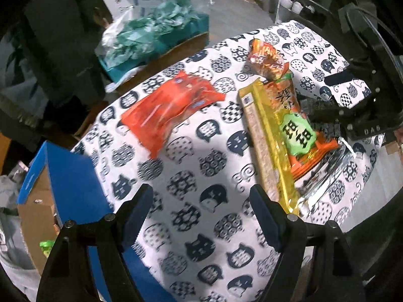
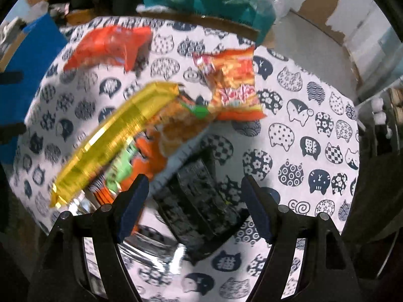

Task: Organize snacks
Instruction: 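Move both tools back over the remaining snacks on the table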

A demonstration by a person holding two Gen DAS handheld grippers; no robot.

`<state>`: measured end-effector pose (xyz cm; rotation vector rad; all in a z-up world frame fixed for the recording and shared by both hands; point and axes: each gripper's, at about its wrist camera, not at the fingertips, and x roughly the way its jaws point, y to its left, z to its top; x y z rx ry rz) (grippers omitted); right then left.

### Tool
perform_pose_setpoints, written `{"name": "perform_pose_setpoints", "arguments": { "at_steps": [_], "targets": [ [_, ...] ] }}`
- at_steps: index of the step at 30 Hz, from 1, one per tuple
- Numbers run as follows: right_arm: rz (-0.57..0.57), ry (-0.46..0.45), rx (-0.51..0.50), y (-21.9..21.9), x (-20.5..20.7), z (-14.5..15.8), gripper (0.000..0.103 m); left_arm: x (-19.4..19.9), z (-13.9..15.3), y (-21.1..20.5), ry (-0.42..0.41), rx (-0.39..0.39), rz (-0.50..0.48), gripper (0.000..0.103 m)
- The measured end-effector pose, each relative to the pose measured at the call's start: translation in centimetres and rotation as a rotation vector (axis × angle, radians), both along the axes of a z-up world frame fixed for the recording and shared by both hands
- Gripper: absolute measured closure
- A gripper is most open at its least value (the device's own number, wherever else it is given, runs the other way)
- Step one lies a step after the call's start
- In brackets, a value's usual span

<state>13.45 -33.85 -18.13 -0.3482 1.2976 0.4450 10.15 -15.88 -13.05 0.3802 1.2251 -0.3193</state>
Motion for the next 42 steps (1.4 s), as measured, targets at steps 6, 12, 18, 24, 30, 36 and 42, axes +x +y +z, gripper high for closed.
{"name": "perform_pose_setpoints", "arguments": {
  "at_steps": [6, 12, 18, 24, 30, 36, 42],
  "targets": [
    [0.085, 0.026, 0.011, -0.6, -0.6, -1.7, 0.027, 1.4, -1.7, -1.9, 0.047, -0.044, 0.003, 0.023],
    [0.157, 0.040, -0.037, -0.3, -1.7, -4.0, 0.027, 2.6, -3.6, -2.2, 0.108, -0.079, 0.046, 0.023],
    [0.116, 0.044, -0.009, -1.5, -1.8, -4.4, 0.037, 3.3, -4.6, -3.4, 0.137, -0.107, 0.055, 0.023],
    [-0.043, 0.034, -0.015, -4.7, -1.1, -4.2, 0.039, 3.7, -6.1, -5.6, 0.155, -0.101, 0.024, 0.023],
    [-0.186, 0.000, 0.009, -7.6, -0.3, -3.4, 0.040, 4.1, -8.2, -7.2, 0.194, -0.099, 0.011, 0.023],
    [-0.251, -0.041, 0.046, -10.1, -0.2, -1.4, 0.039, 4.6, -9.8, -7.1, 0.196, -0.107, 0.034, 0.025],
    [-0.297, -0.061, 0.067, -10.3, 0.2, 0.5, 0.039, 3.9, -9.4, -7.2, 0.168, -0.118, -0.002, 0.072]
  ]
}}
